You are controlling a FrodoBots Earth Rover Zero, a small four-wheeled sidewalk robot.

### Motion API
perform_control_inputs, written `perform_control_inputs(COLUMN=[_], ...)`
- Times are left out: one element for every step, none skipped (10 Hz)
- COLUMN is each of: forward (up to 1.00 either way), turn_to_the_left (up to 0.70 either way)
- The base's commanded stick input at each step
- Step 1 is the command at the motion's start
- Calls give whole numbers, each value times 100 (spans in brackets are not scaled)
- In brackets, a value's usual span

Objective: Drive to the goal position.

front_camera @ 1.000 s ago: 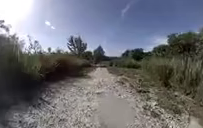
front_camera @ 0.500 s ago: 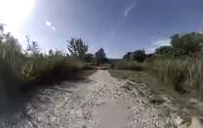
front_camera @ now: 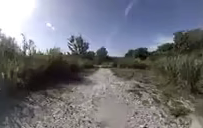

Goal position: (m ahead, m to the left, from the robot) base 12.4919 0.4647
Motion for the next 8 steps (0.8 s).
perform_control_inputs(forward=[85,85,85,85,85,85,85,85], turn_to_the_left=[0,0,0,0,0,0,0,0])
